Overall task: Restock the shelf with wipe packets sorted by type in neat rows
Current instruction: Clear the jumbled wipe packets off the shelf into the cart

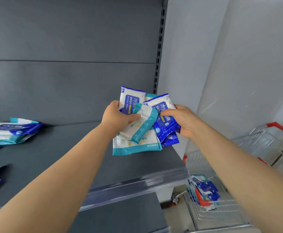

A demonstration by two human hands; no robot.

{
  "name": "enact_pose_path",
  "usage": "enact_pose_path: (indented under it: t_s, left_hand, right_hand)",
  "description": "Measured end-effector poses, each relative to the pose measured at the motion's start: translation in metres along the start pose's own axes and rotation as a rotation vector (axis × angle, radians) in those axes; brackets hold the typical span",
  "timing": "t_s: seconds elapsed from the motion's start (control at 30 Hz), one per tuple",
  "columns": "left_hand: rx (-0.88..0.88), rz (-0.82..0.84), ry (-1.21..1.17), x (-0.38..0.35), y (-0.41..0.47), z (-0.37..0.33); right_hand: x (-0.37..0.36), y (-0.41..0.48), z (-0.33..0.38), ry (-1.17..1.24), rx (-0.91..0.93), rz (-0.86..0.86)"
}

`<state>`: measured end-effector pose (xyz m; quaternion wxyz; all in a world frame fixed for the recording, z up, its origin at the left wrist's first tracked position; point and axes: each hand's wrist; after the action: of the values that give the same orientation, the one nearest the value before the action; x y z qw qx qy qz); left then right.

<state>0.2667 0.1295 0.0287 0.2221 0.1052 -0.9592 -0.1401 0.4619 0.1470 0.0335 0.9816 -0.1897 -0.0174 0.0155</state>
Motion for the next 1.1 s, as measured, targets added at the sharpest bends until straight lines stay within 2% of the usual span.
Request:
enact_pose_path:
  t_s: [0.3,0.5,0.73,1.1]
  left_hand:
    - [-0.017,0.062,-0.077,-0.186,0.017,-0.073]
    - [0.022,0.159,-0.077,-0.312,0.030,-0.087]
    - [0.134,0.256,-0.114,-0.440,0.057,-0.034]
    - [0.292,0.327,-0.032,-0.592,0.078,0.118]
  right_hand:
    - [0.193,0.018,0.008,-0.008,0.000,-0.105]
    - [0.307,0.056,-0.018,-0.007,-0.071,-0.174]
    - [0.392,0.150,-0.081,0.030,-0.220,-0.201]
    - [0.457,0.312,-0.215,0.021,-0.498,-0.134]
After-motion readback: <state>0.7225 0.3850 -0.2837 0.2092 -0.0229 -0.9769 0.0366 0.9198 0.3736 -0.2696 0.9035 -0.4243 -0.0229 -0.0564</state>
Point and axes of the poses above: each hand's wrist, its own y-axis towards the middle knuckle, its own x-axis out of the back of the hand, z = x × y, and after that the axes turned 14 degrees about -x, right-handed
